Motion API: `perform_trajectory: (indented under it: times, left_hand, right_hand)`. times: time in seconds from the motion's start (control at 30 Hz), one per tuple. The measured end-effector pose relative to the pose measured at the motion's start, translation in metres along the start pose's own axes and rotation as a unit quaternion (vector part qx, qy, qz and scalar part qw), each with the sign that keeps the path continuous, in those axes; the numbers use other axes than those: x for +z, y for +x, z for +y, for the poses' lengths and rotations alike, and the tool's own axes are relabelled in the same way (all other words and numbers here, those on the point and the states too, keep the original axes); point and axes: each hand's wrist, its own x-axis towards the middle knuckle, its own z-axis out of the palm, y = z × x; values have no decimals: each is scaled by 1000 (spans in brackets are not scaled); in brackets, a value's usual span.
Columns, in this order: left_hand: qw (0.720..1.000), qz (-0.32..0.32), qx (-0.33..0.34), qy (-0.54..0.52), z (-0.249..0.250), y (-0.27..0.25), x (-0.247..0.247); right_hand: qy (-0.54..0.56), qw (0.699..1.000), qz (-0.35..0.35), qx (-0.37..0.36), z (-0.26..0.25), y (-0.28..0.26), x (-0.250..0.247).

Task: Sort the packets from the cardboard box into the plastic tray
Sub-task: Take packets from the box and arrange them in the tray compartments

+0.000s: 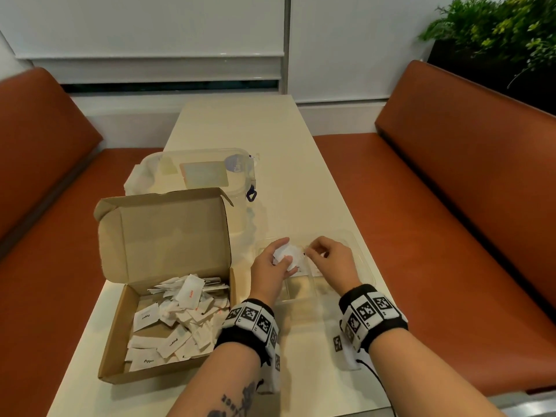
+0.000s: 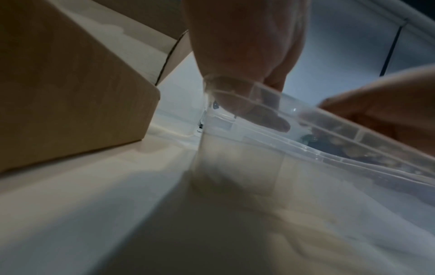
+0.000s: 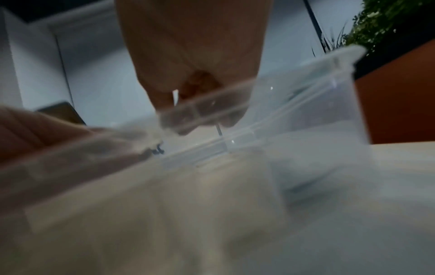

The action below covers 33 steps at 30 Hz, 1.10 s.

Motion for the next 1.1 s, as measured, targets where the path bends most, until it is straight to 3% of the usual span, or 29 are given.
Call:
perform_trajectory:
  times: [0.17, 0.5, 0.7, 0.97, 1.1]
  left_hand:
    - [999, 10, 0, -38, -1, -1, 0]
    - [996, -5, -71, -52, -1, 4, -1]
    - [999, -7, -50, 14, -1, 4, -2]
    - [999, -21, -22, -24, -2, 2, -2]
    - [1000, -10, -17, -23, -3, 3, -1]
  right_hand:
    - [110, 991, -77, 23, -14, -9, 7]
    - [126, 989, -41, 72, -13, -10, 14]
    - [159, 982, -59, 84, -12, -5, 15]
    - [177, 979, -45, 89, -6, -2, 4]
    - [184, 979, 7, 88, -3, 2, -5]
